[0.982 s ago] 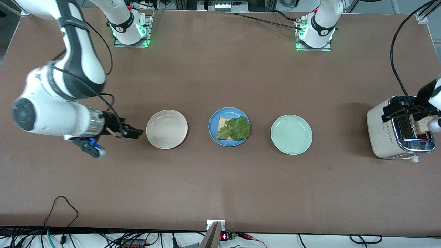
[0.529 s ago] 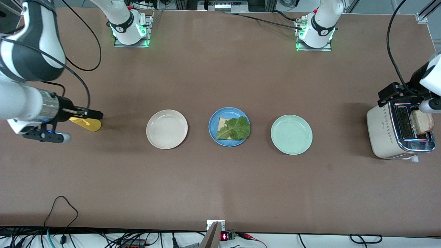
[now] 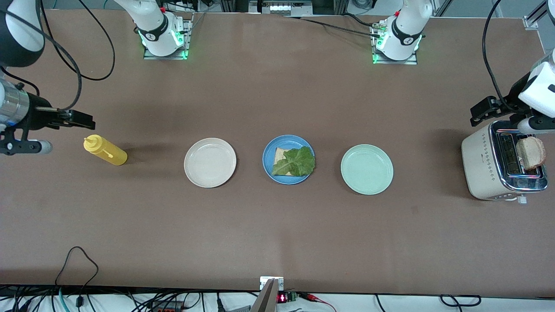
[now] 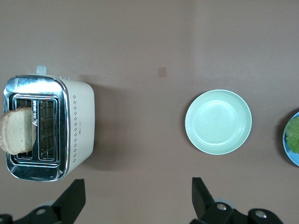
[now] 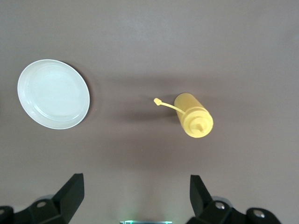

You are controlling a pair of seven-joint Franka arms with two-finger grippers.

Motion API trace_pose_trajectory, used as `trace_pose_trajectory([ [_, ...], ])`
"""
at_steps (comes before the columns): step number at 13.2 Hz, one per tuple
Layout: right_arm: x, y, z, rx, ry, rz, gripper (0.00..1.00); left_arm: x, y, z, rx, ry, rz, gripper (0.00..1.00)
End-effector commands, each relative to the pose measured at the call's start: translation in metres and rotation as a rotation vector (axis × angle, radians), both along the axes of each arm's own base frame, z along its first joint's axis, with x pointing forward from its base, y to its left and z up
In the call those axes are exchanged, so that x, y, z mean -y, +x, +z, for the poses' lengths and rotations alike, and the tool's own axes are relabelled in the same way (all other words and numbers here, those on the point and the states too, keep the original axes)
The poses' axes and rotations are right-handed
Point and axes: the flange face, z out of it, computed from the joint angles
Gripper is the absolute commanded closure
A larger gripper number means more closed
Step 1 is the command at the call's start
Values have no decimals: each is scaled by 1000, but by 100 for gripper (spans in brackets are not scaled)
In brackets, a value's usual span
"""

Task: Make sandwich in blue plate with both arms

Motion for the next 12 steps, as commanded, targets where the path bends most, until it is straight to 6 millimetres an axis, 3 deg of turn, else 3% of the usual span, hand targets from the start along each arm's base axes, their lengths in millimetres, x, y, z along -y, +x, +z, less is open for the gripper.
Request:
trace_pose_trajectory([
  [1, 5, -5, 0, -6, -18, 24, 0, 0, -3, 0, 9, -19, 4, 0],
  [8, 9, 7, -1, 11, -16, 6, 0, -3, 2, -12, -11, -20, 9, 0],
  [11, 6, 5, -1, 11, -16, 6, 0, -3, 3, -11, -8, -20, 10, 0],
  [12, 7, -4, 5, 2, -21, 3, 0, -3, 3, -11, -3, -20, 10, 0],
])
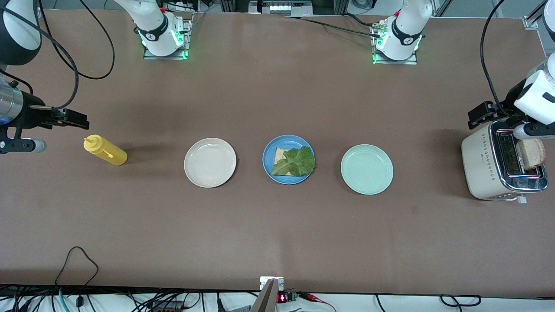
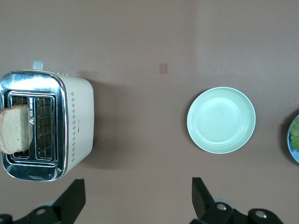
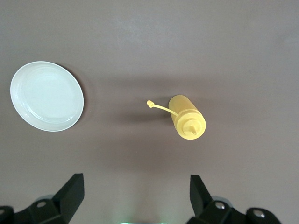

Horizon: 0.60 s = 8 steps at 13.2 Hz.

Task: Make sandwich in blue plate with both arms

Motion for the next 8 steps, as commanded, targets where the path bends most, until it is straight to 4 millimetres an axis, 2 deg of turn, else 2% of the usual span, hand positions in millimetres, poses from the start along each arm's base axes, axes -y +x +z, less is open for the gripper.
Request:
trace_pose_trajectory([
  [1, 4, -15, 12, -3, -10, 1, 0, 0, 0, 2, 19, -18, 6, 0],
  [2, 16, -25, 16, -3, -8, -10, 0, 0, 0, 3, 21, -18, 6, 0],
  [5, 28, -49, 18, 0, -9, -34, 0, 0, 0, 3, 21, -18, 6, 0],
  [8, 34, -50, 18, 1, -8, -42, 0, 0, 1, 3, 28, -18, 6, 0],
])
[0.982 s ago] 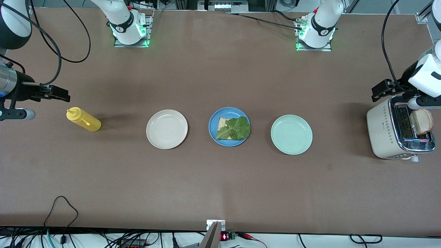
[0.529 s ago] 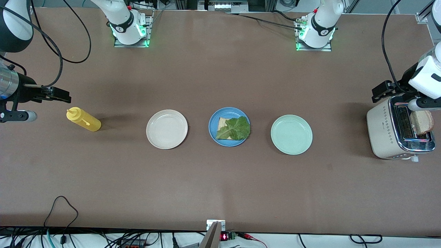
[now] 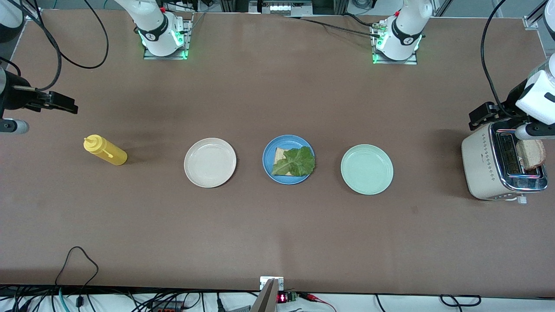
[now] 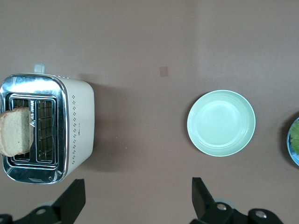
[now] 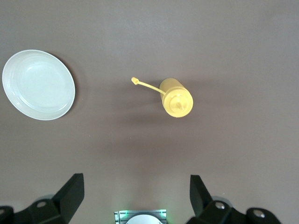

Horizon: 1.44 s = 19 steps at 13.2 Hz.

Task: Make sandwich in blue plate with both arms

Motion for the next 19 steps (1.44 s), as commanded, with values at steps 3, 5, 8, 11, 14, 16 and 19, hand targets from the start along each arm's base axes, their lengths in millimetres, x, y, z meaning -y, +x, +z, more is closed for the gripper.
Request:
trace_pose_trajectory([
  [3, 5, -2, -4, 32, -8, 0, 0, 1, -1, 2, 17, -18, 4, 0],
  [5, 12, 2, -9, 52, -9, -11, 0, 1, -1, 2, 16, -18, 4, 0],
  [8, 12, -9, -7, 32, -7, -17, 0, 1, -1, 1, 14, -18, 4, 0],
  [11, 23, -16, -28, 4, 30, 19, 0, 1, -1, 1, 14, -18, 4, 0],
  [14, 73, -30, -34, 42, 85, 284, 0, 1, -1, 1, 14, -18, 4, 0],
  [16, 116, -35, -45, 60, 127, 524, 0, 0, -1, 0, 11, -18, 6, 0],
  [19, 177, -47, -84, 164, 270, 727, 0, 0, 0, -2, 8, -19, 4, 0],
])
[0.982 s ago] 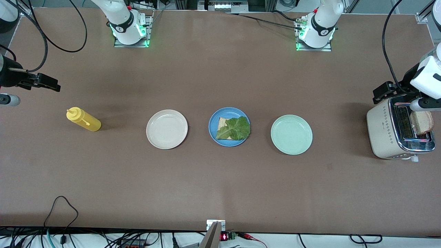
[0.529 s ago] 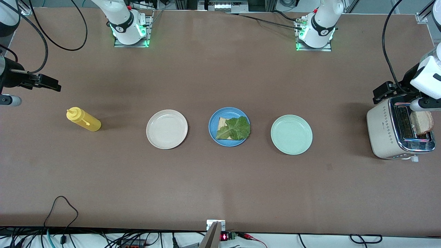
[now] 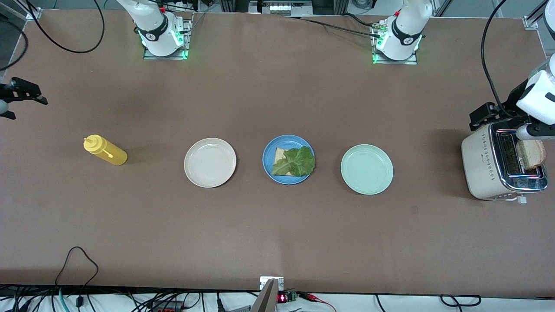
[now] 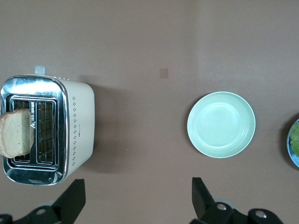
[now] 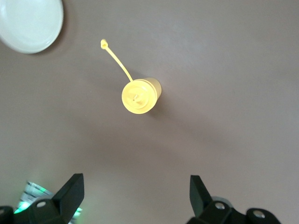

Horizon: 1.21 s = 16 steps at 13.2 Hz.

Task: Make sandwich in blue plate with both arms

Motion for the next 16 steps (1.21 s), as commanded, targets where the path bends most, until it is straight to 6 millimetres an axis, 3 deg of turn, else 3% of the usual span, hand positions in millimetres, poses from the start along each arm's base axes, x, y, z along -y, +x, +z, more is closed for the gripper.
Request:
trace_pose_trajectory([
  [1, 49, -15, -42, 91, 160, 189, 0, 1, 0, -3, 2, -19, 3, 0],
  [3, 86, -19, -87, 186, 319, 334, 0, -11, 4, -10, -7, -20, 8, 0],
  [5, 114, -22, -142, 293, 464, 447, 0, -45, 15, -20, -5, -24, 60, 0],
  [9, 132, -28, -232, 487, 663, 571, 0, -108, 30, -24, 30, -11, 97, 0],
  [10, 136, -33, -256, 512, 712, 586, 0, -133, 33, -25, 28, -2, 48, 0],
  [12, 133, -28, -297, 599, 801, 629, 0, -207, 28, -54, -12, -21, -25, 0],
  [14, 137, -17, -320, 664, 833, 649, 0, -271, 24, -81, 6, -30, -98, 0],
  [16, 134, -18, -333, 663, 852, 654, 0, -304, 24, -118, -4, -47, -205, 0],
])
